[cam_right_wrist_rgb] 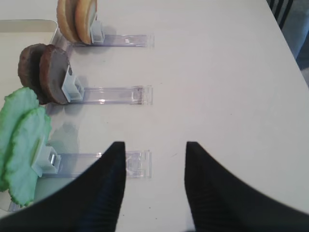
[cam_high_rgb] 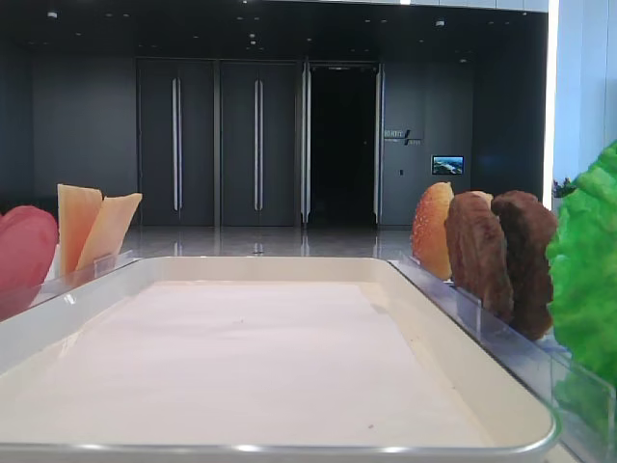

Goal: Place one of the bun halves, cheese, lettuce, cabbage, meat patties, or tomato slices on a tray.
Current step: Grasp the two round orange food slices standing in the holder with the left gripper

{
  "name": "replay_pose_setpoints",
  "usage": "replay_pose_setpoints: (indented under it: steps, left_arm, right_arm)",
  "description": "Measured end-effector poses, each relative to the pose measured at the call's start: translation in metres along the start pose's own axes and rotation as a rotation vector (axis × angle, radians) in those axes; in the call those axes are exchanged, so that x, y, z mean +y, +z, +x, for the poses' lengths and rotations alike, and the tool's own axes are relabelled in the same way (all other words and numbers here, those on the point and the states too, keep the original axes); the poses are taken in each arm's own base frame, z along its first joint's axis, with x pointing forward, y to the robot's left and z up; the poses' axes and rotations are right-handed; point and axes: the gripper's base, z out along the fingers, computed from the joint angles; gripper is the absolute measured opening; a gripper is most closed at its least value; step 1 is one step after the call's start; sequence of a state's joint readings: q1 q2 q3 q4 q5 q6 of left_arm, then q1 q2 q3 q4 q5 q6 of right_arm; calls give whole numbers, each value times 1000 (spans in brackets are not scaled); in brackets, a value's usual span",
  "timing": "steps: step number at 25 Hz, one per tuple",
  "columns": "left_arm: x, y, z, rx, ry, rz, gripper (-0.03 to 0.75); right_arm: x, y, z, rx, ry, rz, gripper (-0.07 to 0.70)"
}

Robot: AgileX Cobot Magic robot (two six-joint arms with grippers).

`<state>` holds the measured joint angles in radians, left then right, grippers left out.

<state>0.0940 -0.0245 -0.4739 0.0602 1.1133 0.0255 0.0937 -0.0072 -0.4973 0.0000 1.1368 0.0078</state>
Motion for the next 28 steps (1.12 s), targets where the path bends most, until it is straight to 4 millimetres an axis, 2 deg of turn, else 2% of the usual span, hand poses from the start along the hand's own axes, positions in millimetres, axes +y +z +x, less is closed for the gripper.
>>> replay_pose_setpoints:
  steps: [7,14,21,23,24,28]
  left_arm:
    - [0,0,-1,4,5,-2,497]
    - [2,6,-18,85,-23,-9,497]
    - [-1,37,-53,309,-58,22,497]
    - [-3,57,-70,415,-69,41,496]
    - [-3,57,-70,415,-69,41,496]
    - [-4,87,-91,544,-68,46,496]
  right_arm:
    - [0,0,0,0,0,0,306]
    - [0,0,0,0,0,0,306]
    - [0,0,0,0,0,0,305]
    - [0,0,0,0,0,0,305]
    - [0,0,0,0,0,0,305]
    - [0,0,0,0,0,0,304]
